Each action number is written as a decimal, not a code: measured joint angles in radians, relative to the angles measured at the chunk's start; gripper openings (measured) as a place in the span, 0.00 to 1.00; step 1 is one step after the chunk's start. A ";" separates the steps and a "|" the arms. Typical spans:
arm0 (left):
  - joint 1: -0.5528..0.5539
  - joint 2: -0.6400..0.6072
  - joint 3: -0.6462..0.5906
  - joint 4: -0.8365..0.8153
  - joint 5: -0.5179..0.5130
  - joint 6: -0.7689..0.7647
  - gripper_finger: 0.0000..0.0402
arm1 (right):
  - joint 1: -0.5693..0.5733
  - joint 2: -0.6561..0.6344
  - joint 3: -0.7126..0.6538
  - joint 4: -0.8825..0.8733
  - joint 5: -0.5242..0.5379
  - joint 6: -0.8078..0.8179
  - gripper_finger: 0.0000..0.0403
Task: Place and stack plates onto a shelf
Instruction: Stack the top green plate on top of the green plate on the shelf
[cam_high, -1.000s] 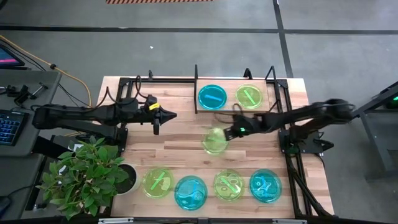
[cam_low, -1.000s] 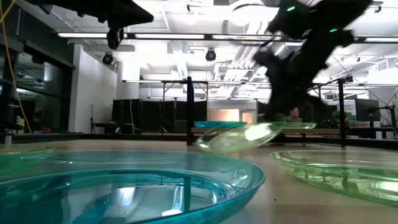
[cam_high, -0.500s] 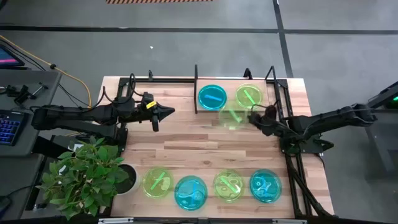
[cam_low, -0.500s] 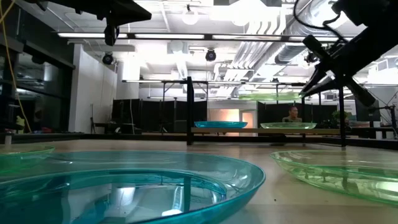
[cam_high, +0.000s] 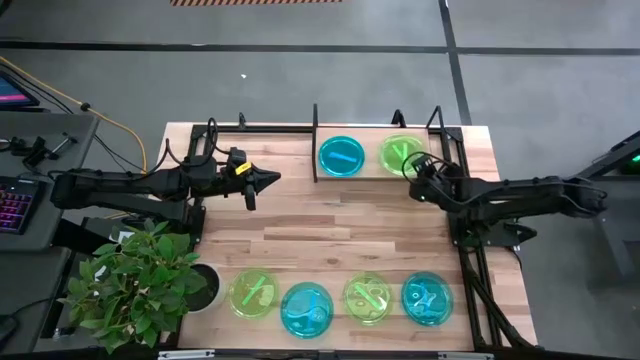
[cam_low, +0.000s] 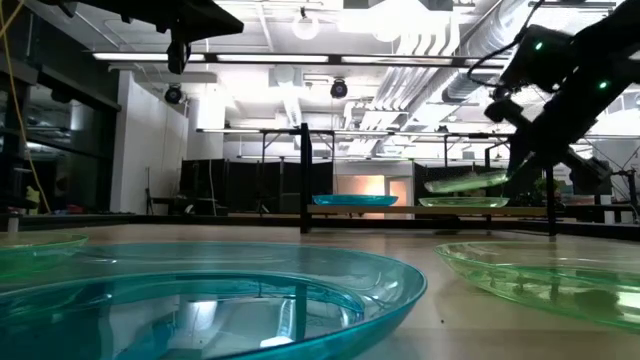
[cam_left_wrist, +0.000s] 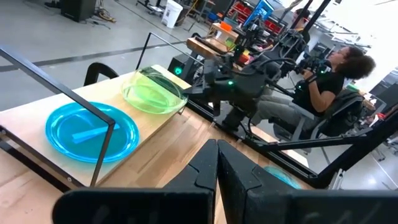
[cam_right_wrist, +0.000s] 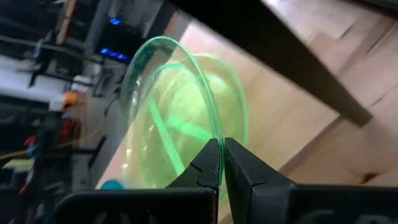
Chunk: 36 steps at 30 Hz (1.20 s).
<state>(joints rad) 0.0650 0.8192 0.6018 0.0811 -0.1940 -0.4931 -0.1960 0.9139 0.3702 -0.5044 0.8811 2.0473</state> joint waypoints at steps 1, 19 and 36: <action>0.000 0.000 0.000 0.000 0.000 0.000 0.00 | -0.015 0.014 0.000 0.002 -0.009 0.008 0.00; 0.000 0.000 0.000 0.000 -0.061 -0.001 0.00 | -0.069 0.082 0.000 0.096 -0.076 -0.058 0.07; 0.000 0.000 0.000 0.000 -0.060 -0.004 0.00 | -0.143 0.066 0.075 0.067 -0.115 -0.251 0.40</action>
<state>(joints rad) 0.0650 0.8196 0.6018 0.0813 -0.2544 -0.4966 -0.3392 0.9797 0.4448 -0.4373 0.7660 1.7960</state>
